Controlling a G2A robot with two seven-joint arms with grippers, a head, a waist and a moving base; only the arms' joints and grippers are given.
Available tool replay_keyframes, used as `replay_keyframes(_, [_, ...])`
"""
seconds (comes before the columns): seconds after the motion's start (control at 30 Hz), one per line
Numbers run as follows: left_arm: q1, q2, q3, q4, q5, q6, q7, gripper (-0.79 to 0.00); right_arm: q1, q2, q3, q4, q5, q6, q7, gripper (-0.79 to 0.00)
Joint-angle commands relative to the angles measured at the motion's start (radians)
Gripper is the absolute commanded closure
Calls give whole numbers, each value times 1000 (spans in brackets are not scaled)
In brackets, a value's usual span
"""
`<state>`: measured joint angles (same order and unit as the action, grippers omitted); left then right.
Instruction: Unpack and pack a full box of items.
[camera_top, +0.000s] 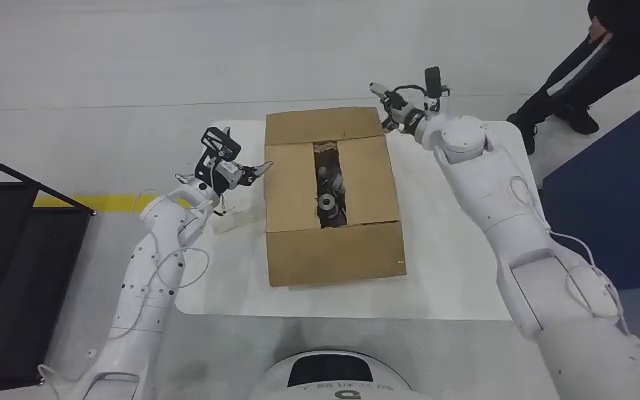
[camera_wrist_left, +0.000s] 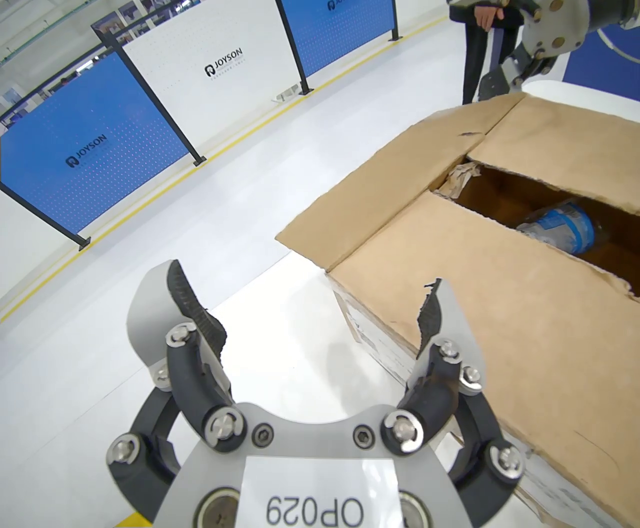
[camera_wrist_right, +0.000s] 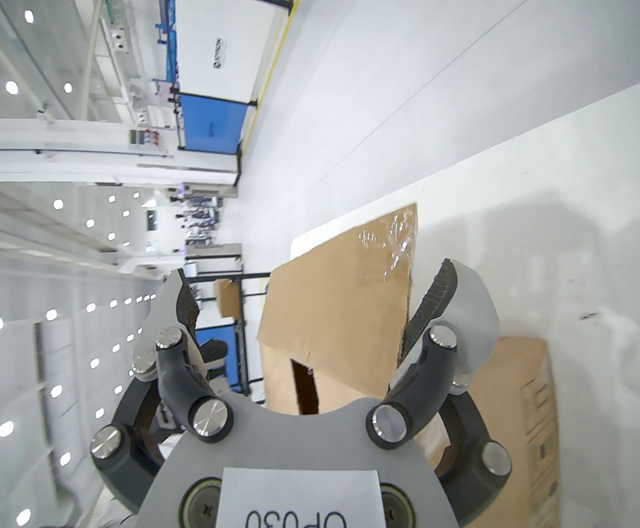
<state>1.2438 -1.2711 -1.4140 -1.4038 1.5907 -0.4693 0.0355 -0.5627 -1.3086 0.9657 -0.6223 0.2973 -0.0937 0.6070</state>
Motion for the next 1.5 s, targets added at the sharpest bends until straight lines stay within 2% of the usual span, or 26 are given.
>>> replay_keyframes(0.0, [0, 0, 0, 0, 0, 0, 0, -785, 10, -5, 22, 59, 90, -64, 106, -785])
replay_keyframes(0.23, [0, 0, 0, 0, 0, 0, 0, -785, 21, -23, 76, 164, 294, -210, 373, -785])
replay_keyframes(0.4, [6, 0, 5, -8, -3, -5, 2, -785, 39, -29, 70, 206, 281, -249, 448, -785])
replay_keyframes(0.57, [19, 14, -11, -22, 2, -112, 32, -785, 46, -35, 61, 213, 256, -261, 451, -785])
replay_keyframes(0.77, [59, 40, -75, -29, 27, -215, 87, -785, 48, -38, 63, 205, 242, -264, 451, -785])
replay_keyframes(0.93, [93, 60, -142, -47, -124, -449, 196, -785, 46, -42, 52, 195, 209, -253, 434, -785])
replay_keyframes(1.0, [101, 64, -163, -57, -198, -487, 211, -785, 47, -43, 45, 192, 188, -247, 424, -785])
replay_keyframes(1.07, [90, 62, -173, -54, -267, -442, 183, -785, 47, -44, 37, 185, 163, -249, 429, -785])
replay_keyframes(1.17, [50, 50, -152, -50, -340, -225, 46, -785, 49, -43, 26, 172, 143, -260, 534, -785])
replay_keyframes(1.3, [7, 36, -76, -79, -298, 3, -116, -785, 59, -36, 23, 166, 105, -275, 559, -785])
replay_keyframes(1.4, [-8, 32, -13, -77, -216, 36, -162, -785, 51, -24, 42, 146, 110, -322, 598, -785])
replay_keyframes(1.47, [-19, 31, 24, -61, -189, 13, -211, -785, 40, -11, 63, 129, 121, -350, 636, -785])
